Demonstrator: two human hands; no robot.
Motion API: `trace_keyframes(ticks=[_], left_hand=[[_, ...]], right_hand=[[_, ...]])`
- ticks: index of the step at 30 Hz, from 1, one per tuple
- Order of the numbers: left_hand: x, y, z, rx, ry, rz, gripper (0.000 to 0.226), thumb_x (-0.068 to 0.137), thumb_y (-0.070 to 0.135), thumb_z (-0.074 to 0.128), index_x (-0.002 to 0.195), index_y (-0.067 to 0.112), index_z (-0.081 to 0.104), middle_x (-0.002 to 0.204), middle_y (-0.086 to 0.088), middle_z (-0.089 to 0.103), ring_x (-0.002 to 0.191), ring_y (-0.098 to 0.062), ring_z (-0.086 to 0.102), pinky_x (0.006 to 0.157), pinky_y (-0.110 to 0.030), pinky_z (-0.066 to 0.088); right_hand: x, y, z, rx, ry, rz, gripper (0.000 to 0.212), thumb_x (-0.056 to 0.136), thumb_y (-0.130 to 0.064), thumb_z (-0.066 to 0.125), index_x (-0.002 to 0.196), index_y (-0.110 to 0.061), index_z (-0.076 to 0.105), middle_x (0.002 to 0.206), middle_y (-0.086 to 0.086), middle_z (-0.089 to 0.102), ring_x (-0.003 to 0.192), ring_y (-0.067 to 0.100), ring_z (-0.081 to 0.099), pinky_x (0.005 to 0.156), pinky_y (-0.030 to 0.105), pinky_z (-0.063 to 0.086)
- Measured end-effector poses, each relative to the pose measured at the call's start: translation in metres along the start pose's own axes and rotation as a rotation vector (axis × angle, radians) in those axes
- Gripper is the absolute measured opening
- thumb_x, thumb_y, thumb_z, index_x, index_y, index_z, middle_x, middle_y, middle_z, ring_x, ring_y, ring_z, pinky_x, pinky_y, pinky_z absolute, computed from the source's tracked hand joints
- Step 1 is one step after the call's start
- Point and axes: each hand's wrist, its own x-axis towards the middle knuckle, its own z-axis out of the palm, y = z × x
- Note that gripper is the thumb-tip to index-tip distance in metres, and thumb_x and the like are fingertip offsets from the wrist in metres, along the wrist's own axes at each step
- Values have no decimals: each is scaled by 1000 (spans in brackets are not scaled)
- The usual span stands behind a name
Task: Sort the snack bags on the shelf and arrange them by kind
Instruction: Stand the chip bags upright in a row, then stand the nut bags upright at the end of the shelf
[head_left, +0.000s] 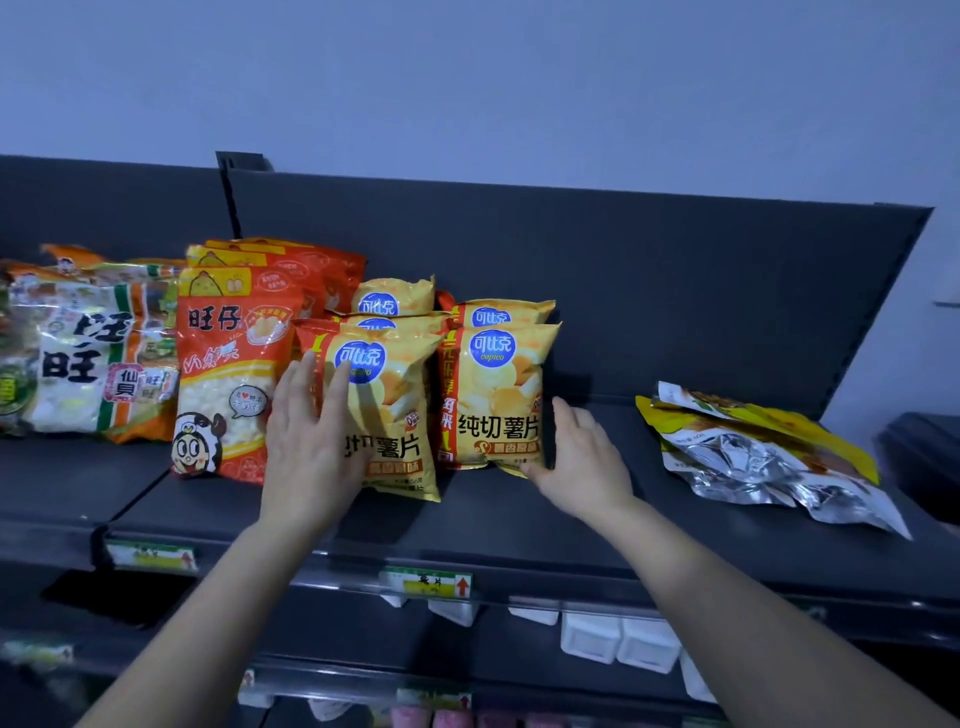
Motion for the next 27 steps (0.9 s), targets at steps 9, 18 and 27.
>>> trace_keyframes(ticks=[9,18,27], left_hand=[[-13,81,-3,228,-118,296,70,68,12,79,132,6,54,142,-16,49,137,-37,37,106,-55,36],[-16,182,15,267,-278,490,64,94,20,48,151,15,22,159,-5,19,148,-26,9,116,-41,17],[21,246,69,280,-344,617,58,89,16,50,144,16,33,155,-5,25,145,-26,14,112,-38,24]], right_hand=[[-42,35,-44,-275,57,-104,62,88,-43,63,139,-18,40,136,6,43,129,27,38,104,38,34],[-68,84,-87,-354,77,-57,53,88,-37,64,135,-17,48,133,7,47,128,28,40,101,39,35],[-48,154,-116,-369,122,92,42,96,-31,52,135,-16,50,129,8,51,123,29,44,98,38,38]])
